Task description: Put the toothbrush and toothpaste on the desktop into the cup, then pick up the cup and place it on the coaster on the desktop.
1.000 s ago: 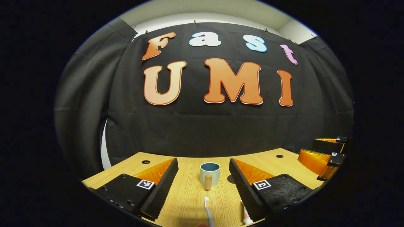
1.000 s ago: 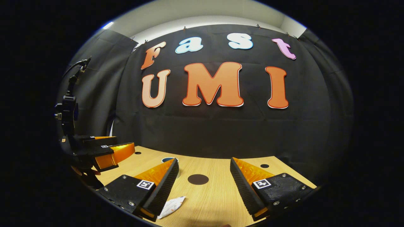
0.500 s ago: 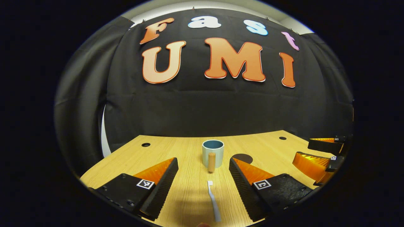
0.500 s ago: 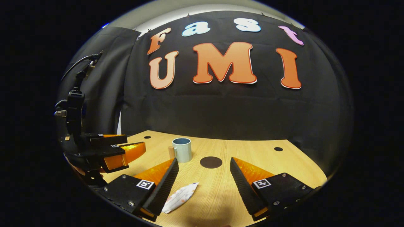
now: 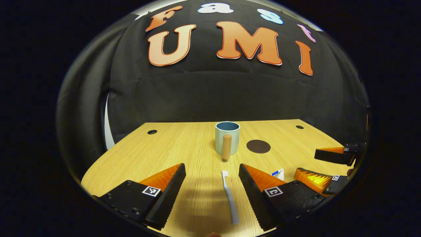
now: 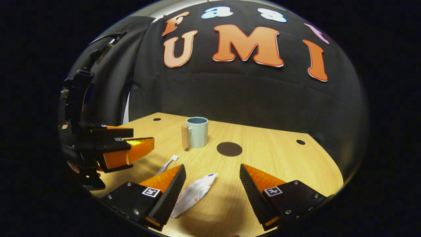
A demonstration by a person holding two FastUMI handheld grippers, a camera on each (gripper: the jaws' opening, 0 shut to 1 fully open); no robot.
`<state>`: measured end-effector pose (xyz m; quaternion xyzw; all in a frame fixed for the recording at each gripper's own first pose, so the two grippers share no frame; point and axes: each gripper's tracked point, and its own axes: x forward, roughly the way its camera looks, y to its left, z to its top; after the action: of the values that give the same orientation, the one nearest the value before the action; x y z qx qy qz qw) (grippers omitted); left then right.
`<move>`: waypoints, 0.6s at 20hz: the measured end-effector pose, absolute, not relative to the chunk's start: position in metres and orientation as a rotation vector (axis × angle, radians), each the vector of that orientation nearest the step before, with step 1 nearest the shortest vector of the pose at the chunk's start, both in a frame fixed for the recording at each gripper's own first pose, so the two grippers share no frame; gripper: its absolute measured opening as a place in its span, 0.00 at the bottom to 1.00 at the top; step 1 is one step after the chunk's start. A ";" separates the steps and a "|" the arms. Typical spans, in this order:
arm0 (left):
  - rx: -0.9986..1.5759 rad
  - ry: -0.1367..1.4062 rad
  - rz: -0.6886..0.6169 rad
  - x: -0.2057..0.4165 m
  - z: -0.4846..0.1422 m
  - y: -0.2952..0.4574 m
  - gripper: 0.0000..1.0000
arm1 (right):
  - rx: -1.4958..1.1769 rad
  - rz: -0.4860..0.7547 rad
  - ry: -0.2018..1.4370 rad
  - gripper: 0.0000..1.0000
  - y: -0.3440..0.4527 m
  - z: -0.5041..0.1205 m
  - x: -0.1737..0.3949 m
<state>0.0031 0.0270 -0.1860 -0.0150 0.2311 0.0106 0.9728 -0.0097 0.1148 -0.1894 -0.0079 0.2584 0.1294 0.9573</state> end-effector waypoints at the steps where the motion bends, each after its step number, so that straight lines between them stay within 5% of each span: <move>1: -0.032 0.476 0.020 0.003 -0.189 0.027 0.98 | -0.023 0.267 0.541 0.98 0.119 -0.196 -0.010; 12: -0.045 0.575 0.029 -0.001 -0.217 0.030 0.98 | -0.016 0.306 0.719 0.90 0.148 -0.249 -0.022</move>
<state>-0.0006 0.0305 -0.2167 -0.0220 0.2835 0.0143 0.9586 -0.0217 0.1480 -0.2495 -0.0078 0.3506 0.1489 0.9246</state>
